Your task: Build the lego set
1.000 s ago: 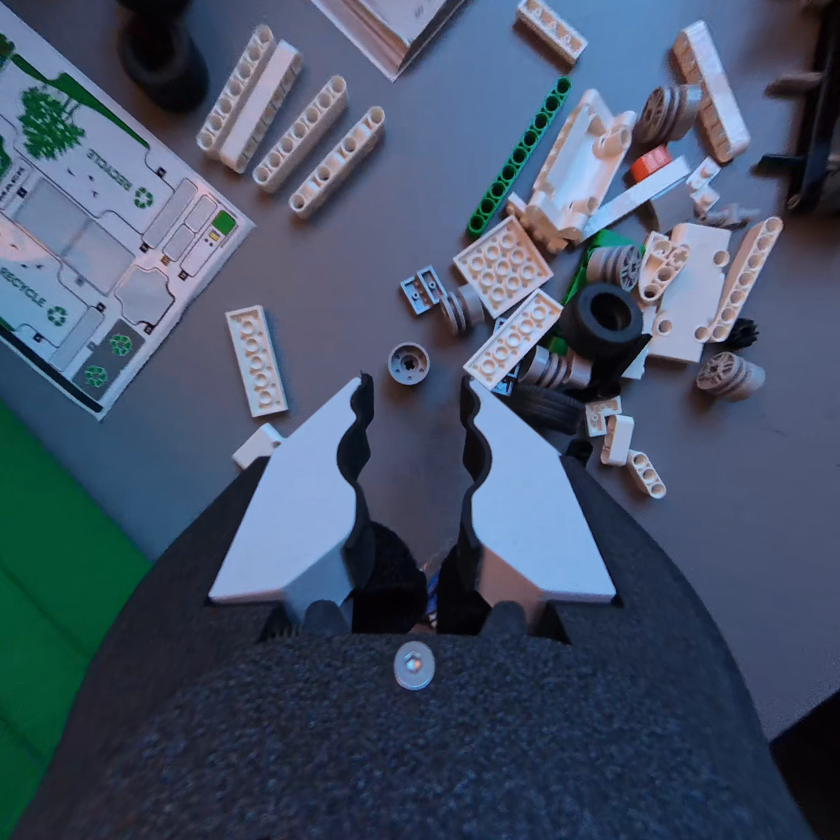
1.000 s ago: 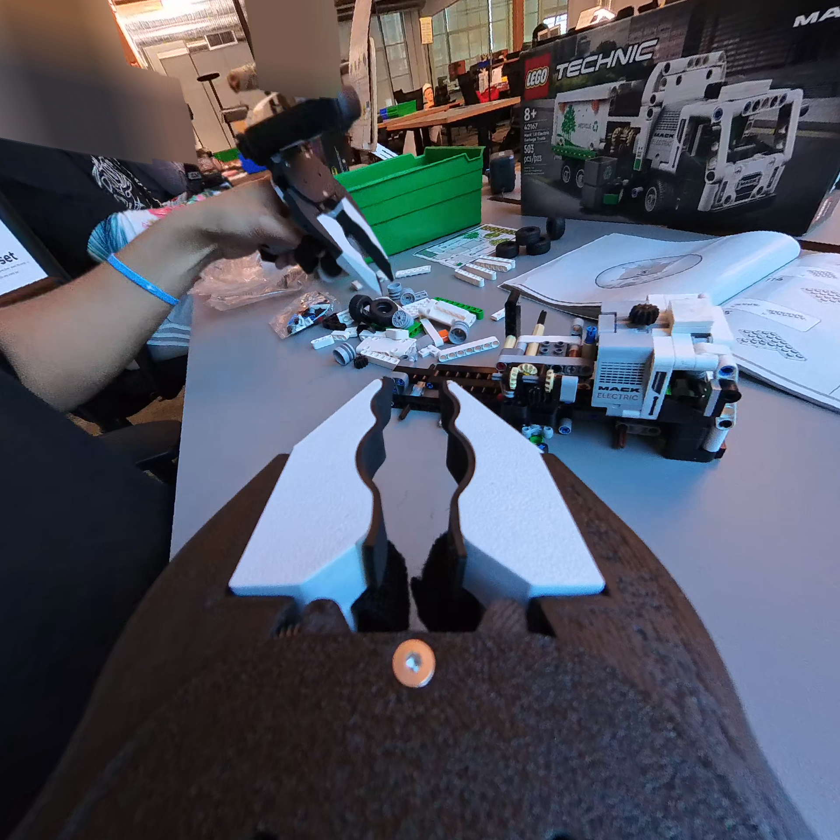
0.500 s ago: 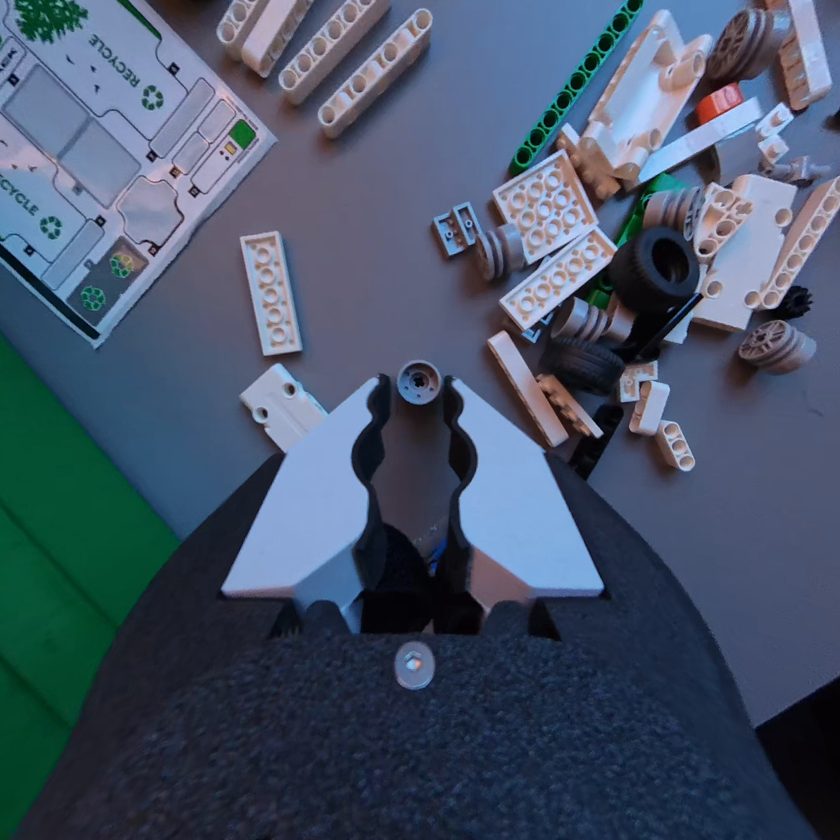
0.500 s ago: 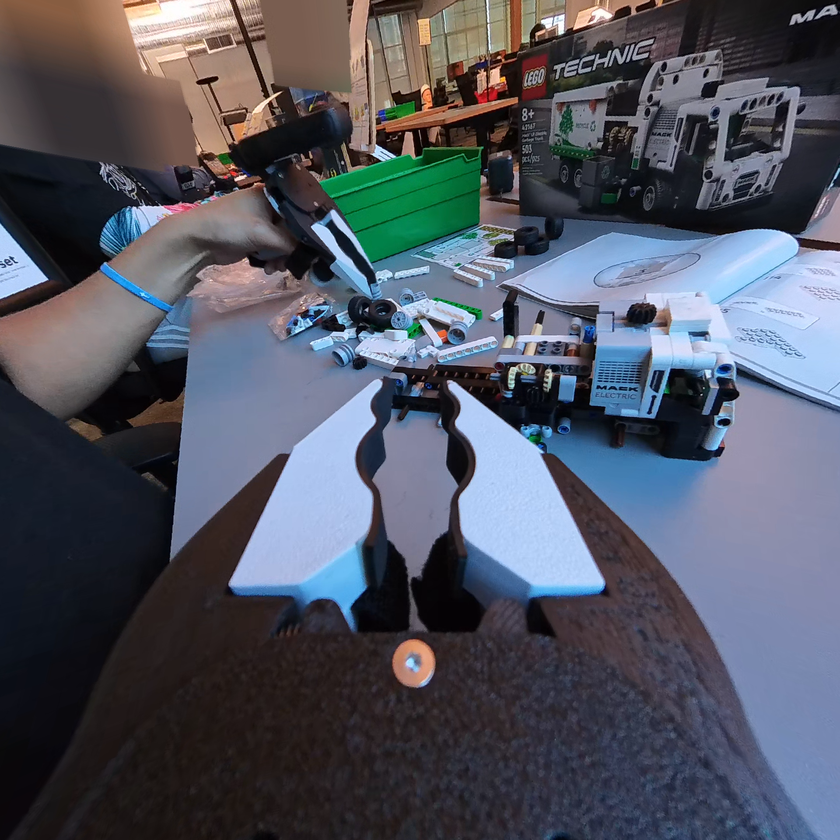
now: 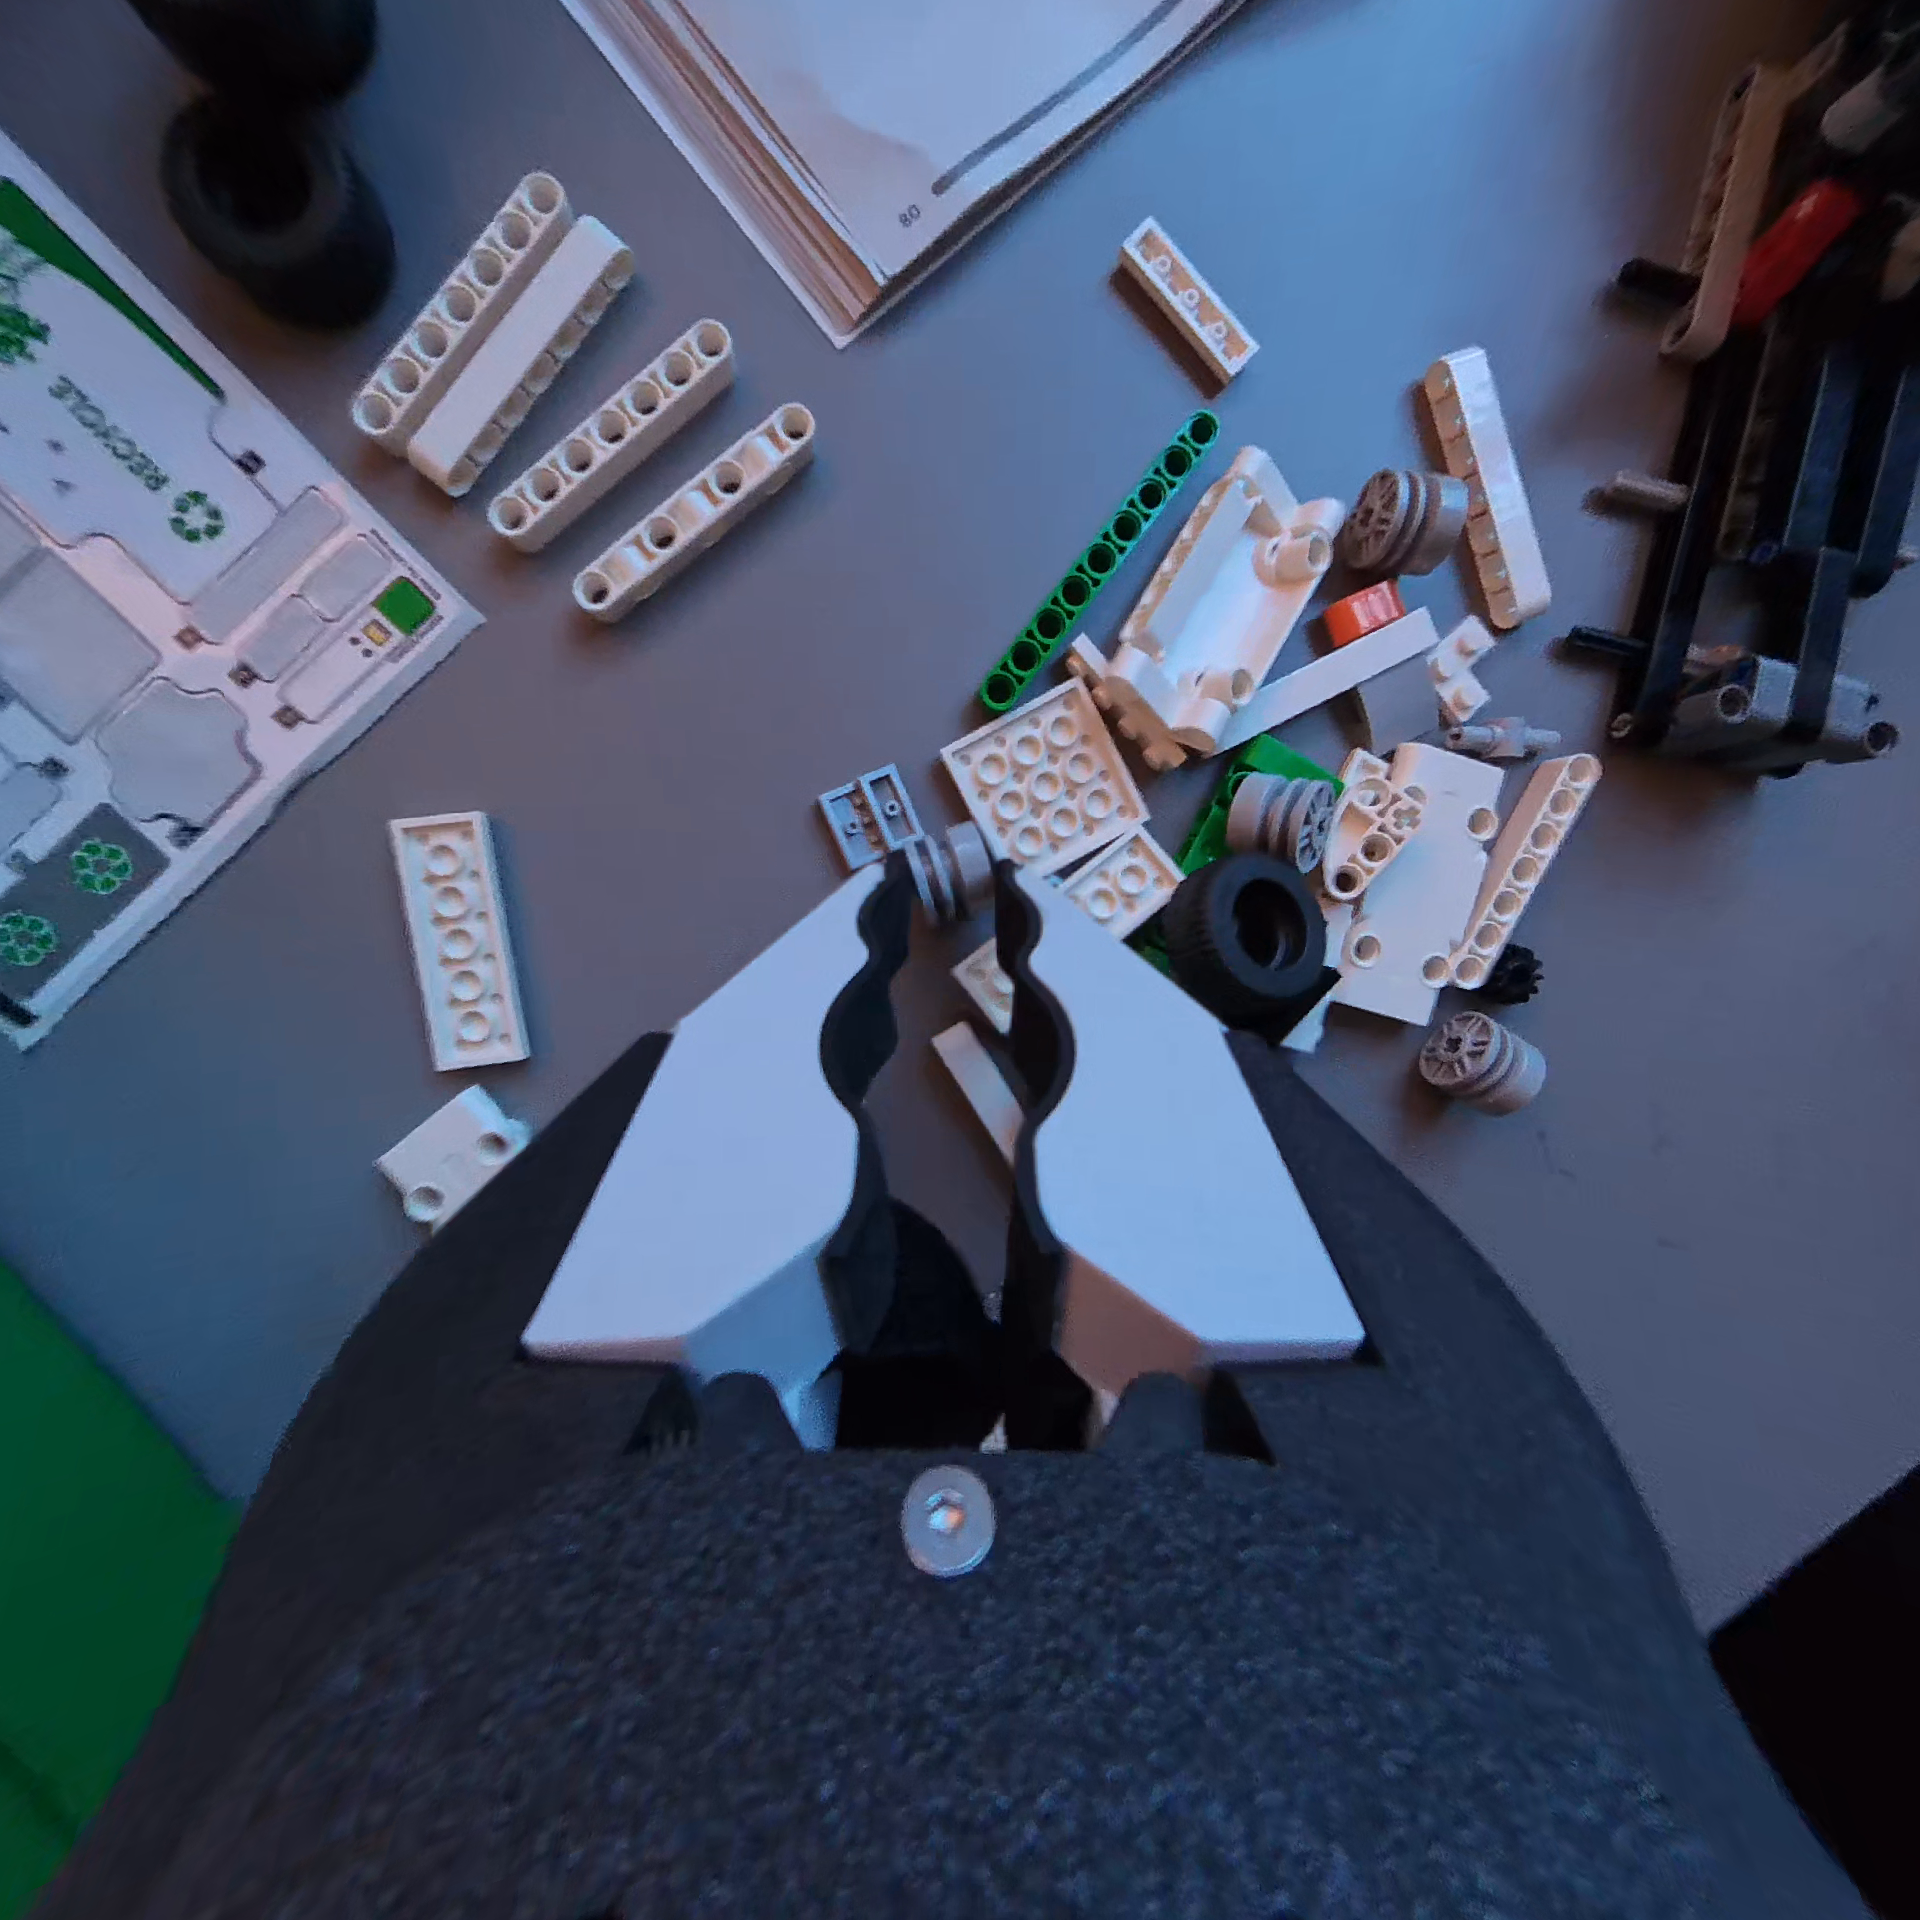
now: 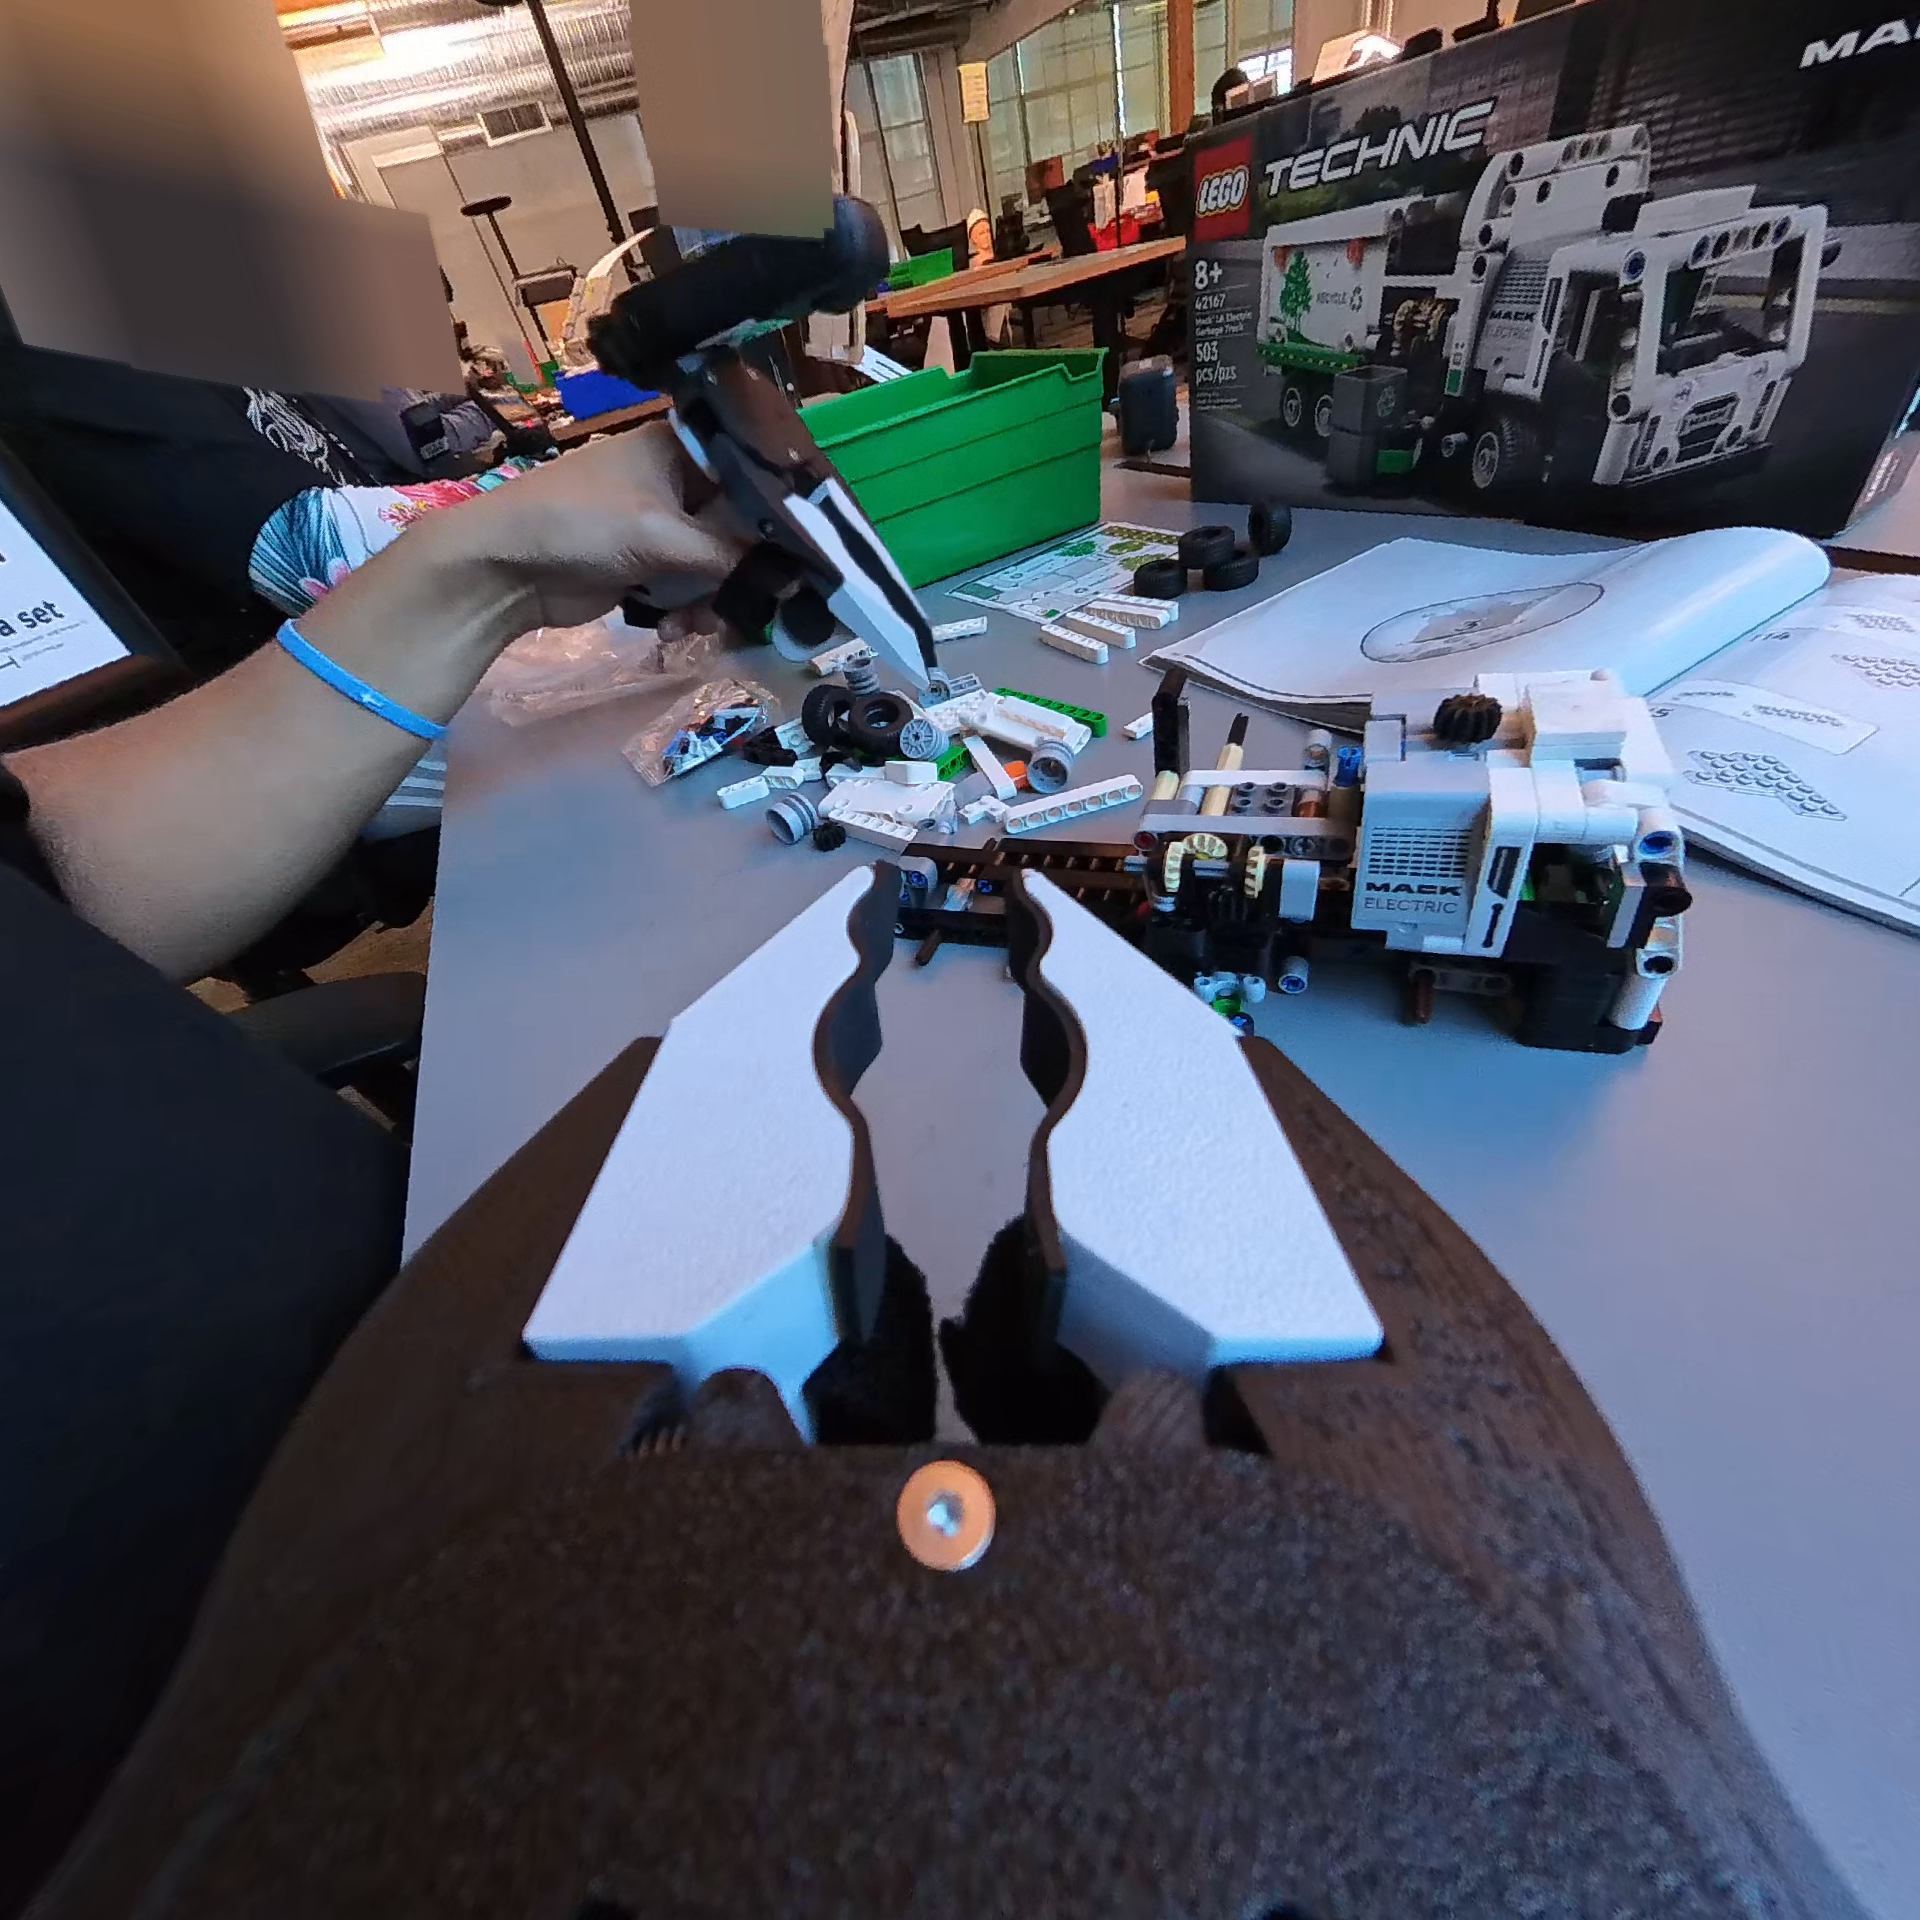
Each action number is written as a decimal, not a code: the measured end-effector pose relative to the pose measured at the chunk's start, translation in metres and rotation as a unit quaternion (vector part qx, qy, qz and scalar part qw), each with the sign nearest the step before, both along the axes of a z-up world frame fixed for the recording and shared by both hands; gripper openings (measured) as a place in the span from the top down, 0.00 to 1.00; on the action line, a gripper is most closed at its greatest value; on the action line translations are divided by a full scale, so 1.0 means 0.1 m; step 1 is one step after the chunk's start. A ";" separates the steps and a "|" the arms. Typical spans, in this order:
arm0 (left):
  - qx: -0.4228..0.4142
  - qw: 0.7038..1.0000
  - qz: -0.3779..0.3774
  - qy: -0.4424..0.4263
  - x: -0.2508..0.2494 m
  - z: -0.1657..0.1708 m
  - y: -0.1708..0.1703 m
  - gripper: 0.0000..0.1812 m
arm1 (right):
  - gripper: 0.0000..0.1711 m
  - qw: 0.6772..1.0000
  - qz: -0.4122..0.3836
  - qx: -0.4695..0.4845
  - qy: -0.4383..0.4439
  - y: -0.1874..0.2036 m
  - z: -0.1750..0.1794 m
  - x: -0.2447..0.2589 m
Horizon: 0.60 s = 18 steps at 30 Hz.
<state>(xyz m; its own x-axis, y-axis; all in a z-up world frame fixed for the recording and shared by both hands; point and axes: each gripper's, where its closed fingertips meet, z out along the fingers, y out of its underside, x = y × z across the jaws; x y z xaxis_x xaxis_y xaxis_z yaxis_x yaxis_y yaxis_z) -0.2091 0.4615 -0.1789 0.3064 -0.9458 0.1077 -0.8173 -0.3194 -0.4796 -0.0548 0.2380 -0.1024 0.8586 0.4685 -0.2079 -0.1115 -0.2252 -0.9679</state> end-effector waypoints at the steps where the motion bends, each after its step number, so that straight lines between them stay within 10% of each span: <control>1: 0.015 1.000 -0.001 0.003 -0.01 0.01 0.03 0.92 | 0.88 1.000 0.001 -0.001 -0.001 0.00 0.00 0.00; 18: 0.023 0.999 0.021 0.034 -0.40 -0.01 0.47 0.92 | 0.88 1.000 0.001 -0.003 0.001 0.01 -0.01 0.00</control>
<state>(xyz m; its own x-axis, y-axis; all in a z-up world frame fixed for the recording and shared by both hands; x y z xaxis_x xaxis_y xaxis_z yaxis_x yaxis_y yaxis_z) -0.2496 0.5083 -0.1796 0.3505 -0.9356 0.0416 -0.8353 -0.3324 -0.4379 -0.0549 0.2385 -0.1031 0.8577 0.4681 -0.2128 -0.1133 -0.2316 -0.9662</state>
